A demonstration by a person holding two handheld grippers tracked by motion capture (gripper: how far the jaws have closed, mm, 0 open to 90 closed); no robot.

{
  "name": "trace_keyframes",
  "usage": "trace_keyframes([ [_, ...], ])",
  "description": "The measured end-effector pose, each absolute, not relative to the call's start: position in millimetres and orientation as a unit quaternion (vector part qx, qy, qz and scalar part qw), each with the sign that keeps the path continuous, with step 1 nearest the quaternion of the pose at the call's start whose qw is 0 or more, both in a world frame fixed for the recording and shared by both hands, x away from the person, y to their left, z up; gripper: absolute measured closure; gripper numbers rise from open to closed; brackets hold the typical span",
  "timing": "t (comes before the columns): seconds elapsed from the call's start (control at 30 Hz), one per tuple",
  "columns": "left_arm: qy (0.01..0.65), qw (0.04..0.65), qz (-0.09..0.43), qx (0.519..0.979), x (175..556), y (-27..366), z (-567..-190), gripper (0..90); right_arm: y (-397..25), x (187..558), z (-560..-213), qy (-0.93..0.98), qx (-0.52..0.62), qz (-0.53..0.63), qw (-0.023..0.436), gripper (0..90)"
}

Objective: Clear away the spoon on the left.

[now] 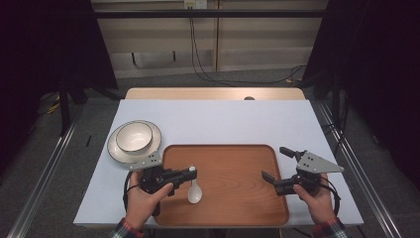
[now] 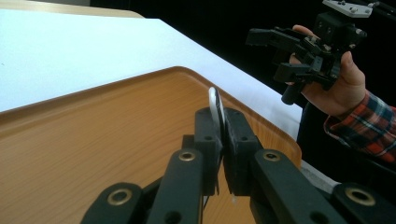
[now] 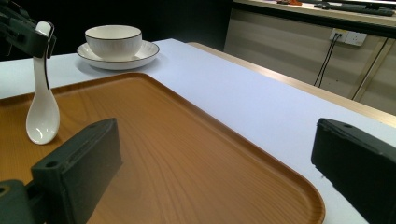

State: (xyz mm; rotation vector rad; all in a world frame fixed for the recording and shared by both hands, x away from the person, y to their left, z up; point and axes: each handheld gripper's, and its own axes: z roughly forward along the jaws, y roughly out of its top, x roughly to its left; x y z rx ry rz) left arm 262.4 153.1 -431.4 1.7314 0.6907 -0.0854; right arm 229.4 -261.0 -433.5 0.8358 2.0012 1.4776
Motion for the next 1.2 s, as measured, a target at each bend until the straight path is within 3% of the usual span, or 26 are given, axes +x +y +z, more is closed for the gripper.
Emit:
trace_keyframes([
  [0.57, 0.294, 0.575, 0.014, 0.763, 273, 159, -437, 78.4, -260, 230, -434, 0.736, 0.309, 0.543, 0.260, 1.0],
  [1.2, 0.302, 0.572, 0.027, 0.762, 281, 162, -442, 74.9, -260, 231, -434, 0.734, 0.312, 0.544, 0.260, 1.0],
])
